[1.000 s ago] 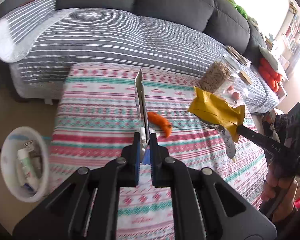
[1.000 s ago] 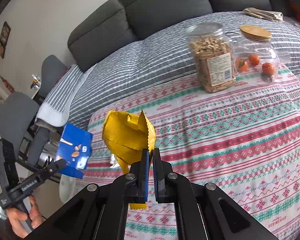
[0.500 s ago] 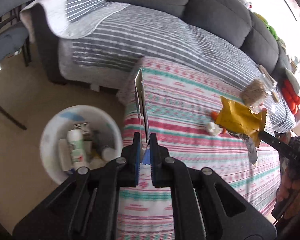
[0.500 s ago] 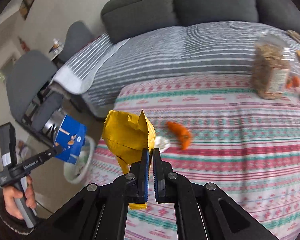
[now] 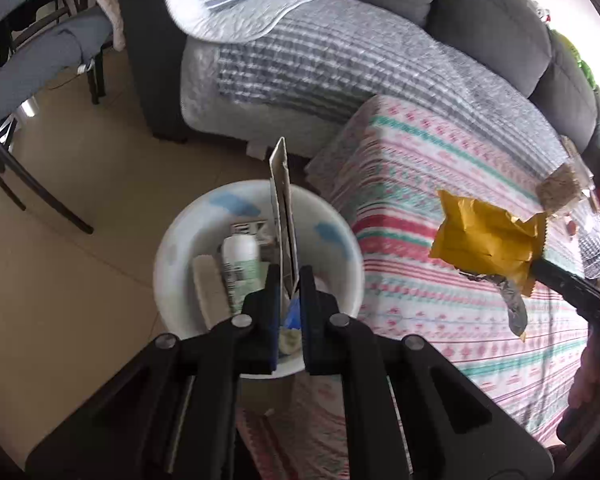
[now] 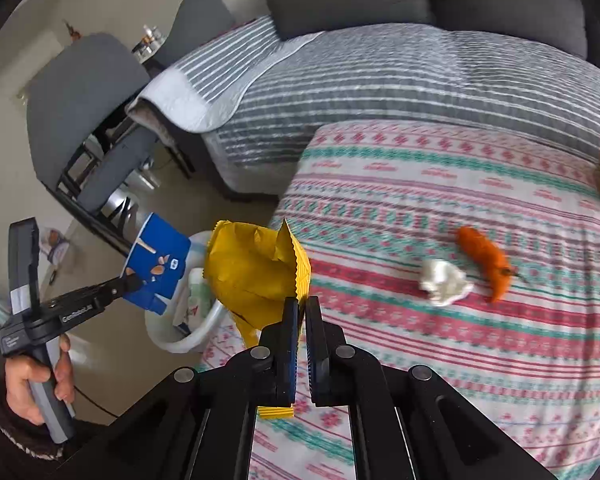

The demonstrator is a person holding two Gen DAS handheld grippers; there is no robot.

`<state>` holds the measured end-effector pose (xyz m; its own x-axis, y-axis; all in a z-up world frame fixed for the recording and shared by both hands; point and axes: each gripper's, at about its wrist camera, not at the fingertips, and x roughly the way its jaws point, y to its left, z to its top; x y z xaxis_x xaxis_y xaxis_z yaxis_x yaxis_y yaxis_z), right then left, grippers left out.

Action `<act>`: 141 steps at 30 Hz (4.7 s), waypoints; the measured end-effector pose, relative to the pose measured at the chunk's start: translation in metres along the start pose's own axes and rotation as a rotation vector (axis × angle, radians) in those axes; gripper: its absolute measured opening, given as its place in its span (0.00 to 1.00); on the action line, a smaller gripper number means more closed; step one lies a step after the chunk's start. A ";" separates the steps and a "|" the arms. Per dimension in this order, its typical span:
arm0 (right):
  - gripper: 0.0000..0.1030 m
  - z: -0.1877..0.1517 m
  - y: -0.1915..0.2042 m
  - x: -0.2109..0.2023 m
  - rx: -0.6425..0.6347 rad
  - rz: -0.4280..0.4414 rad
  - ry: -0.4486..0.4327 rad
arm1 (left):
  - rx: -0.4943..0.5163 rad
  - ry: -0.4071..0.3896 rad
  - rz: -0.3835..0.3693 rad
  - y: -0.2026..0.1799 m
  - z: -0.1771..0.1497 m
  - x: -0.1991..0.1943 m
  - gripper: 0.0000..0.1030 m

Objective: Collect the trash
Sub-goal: 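Carry the card piece and yellow wrapper toward the bucket with both grippers, then open the left gripper over the bucket to drop the card piece, then move the yellow wrapper over the bucket and open the right gripper, then move both grippers back over the table toward the white tissue and orange peel, then grasp the white tissue with the left gripper and lift it, then grasp the orange peel with the right gripper while the left holds the tissue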

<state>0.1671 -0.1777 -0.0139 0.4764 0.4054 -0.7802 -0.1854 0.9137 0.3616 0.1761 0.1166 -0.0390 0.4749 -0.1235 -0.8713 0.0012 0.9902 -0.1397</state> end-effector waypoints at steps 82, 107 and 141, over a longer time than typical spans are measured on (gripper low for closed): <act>0.73 -0.043 -0.157 -0.059 0.091 -0.398 -0.033 | 0.228 0.052 -0.113 -0.212 -0.004 0.064 0.92; 0.73 -0.026 -0.178 -0.030 0.136 -0.385 -0.002 | 0.325 -0.002 -0.301 -0.267 0.002 0.095 0.19; 0.24 0.010 -0.133 0.039 0.044 -0.278 0.043 | 0.234 0.007 -0.219 -0.187 0.015 0.066 0.18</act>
<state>0.2193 -0.2834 -0.0874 0.4670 0.1410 -0.8730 -0.0150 0.9883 0.1516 0.2201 -0.0755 -0.0637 0.4348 -0.3351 -0.8358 0.3055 0.9280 -0.2132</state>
